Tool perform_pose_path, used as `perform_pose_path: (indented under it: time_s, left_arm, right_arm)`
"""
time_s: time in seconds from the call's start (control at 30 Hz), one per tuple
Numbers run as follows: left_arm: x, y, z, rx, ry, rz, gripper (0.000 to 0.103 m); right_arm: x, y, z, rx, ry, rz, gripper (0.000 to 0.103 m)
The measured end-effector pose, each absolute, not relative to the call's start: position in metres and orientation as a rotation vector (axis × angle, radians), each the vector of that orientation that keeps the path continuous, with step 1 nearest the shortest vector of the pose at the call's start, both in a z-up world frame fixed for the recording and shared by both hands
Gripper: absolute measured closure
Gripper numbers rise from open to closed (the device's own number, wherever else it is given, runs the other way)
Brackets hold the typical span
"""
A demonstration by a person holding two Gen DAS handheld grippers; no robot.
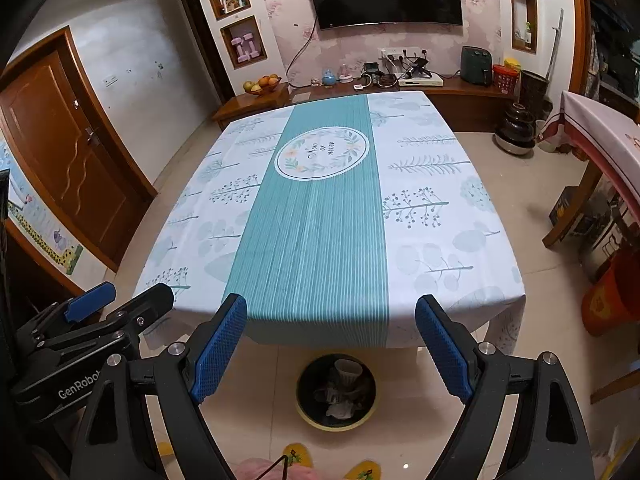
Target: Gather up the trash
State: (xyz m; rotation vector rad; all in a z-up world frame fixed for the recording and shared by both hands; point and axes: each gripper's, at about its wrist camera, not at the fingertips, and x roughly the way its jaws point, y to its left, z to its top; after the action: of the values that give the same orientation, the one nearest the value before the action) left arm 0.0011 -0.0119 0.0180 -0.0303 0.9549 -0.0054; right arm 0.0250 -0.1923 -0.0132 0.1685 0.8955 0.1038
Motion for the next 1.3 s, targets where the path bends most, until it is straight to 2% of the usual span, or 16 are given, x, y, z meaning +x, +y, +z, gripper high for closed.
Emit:
perform_pose_path:
  time_s: [1.3]
  left_arm:
    - [-0.0028, -0.0118, 0.0153, -0.030, 0.965, -0.006, 0.019]
  right_arm:
    - [0.0256, -0.2004, -0.0209, 0.179, 0.909, 0.112, 0.016]
